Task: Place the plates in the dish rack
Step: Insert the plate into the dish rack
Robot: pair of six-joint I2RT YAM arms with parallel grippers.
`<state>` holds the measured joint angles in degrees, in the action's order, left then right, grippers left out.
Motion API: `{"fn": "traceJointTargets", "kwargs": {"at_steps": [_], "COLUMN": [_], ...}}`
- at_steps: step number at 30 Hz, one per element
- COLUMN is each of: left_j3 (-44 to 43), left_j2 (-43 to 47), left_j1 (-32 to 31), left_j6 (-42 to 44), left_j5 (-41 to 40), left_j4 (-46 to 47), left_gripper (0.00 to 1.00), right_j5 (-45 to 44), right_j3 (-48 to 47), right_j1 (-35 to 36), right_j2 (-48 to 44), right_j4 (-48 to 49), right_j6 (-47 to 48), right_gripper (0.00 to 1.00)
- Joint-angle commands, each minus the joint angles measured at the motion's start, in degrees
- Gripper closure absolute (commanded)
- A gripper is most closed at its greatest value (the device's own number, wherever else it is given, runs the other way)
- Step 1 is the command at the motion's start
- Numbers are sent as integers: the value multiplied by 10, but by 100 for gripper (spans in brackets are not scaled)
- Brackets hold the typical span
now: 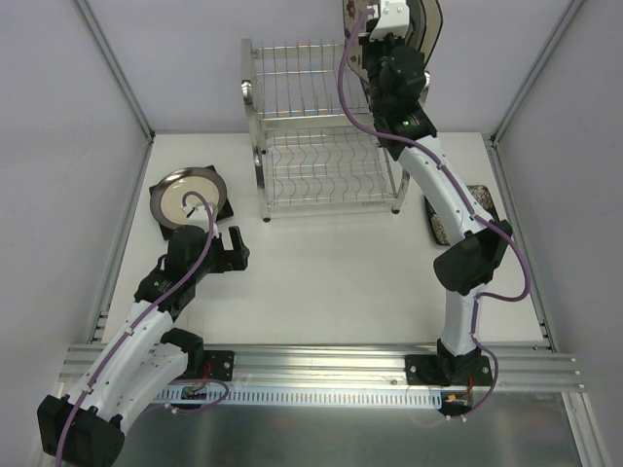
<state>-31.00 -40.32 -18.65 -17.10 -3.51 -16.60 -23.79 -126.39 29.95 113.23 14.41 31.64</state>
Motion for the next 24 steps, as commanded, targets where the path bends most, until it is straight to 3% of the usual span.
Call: {"fn": "traceJointTargets", "kwargs": {"at_steps": [1, 24], "left_j3": [0, -1], "left_j2": [5, 4], "left_j1": [4, 5], "left_j6": [3, 1], "left_j5": [13, 19], "left_j4": [13, 14], "left_gripper": [1, 1], "right_j5": [106, 154], "right_j3": [2, -2], "right_j1": [54, 77], "right_j2": [-17, -10], "right_j4": [10, 54], "right_j6": [-80, -92], "right_gripper": [98, 88]}}
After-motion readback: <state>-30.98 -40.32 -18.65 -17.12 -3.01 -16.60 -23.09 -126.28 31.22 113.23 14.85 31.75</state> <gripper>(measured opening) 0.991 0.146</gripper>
